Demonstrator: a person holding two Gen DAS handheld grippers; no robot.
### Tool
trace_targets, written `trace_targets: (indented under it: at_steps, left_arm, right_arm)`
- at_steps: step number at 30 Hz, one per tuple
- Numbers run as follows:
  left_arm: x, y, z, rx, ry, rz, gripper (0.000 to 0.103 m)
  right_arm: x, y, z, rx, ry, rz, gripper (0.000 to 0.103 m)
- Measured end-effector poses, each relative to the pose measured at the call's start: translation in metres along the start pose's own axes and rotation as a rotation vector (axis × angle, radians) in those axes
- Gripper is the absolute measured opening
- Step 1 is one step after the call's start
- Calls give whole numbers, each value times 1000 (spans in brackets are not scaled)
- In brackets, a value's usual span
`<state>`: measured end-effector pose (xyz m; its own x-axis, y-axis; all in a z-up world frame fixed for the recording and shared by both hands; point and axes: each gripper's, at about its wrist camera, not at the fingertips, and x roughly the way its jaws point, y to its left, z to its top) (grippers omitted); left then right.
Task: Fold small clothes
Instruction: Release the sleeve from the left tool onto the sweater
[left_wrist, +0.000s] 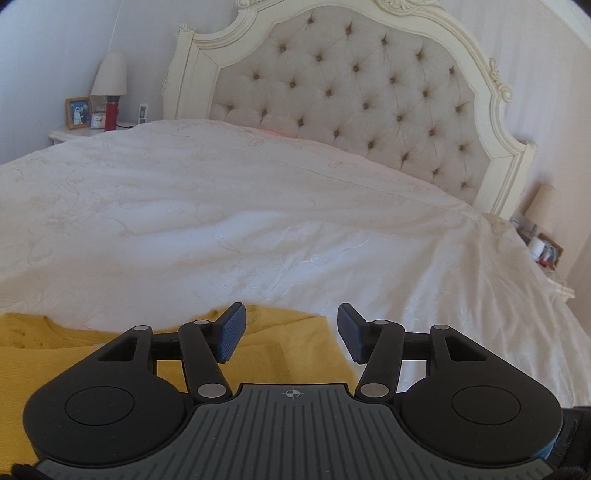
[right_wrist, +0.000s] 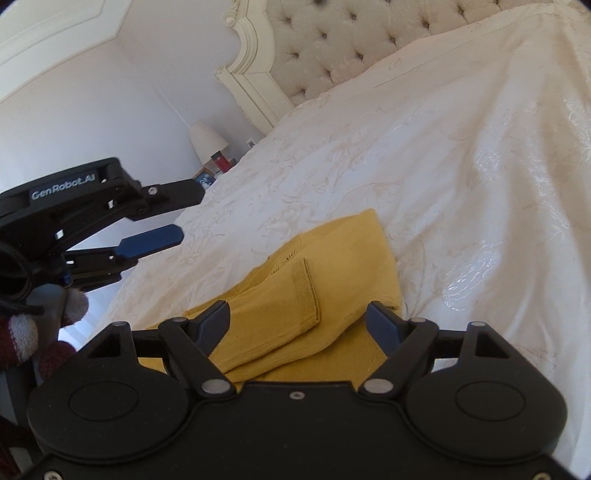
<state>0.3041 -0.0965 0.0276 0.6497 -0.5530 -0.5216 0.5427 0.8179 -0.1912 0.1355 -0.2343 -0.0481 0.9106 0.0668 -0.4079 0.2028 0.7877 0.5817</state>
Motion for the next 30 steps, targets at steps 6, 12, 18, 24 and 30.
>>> trace_targets:
  at_steps: [6, 12, 18, 24, 30]
  left_arm:
    - [-39, 37, -44, 23, 43, 232, 56]
    - [-66, 96, -92, -37, 132, 447, 56]
    - [-85, 141, -125, -138, 130, 551, 56]
    - [-83, 136, -153, -72, 51, 587, 68]
    - [-83, 143, -162, -107, 14, 570, 72]
  right_arm:
    - [2, 4, 1, -44, -20, 16, 83]
    - [11, 10, -3, -112, -2, 48, 78]
    - [20, 23, -16, -201, 36, 69, 75]
    - [22, 34, -28, -290, 42, 78, 75]
    - [21, 38, -33, -317, 37, 72, 75]
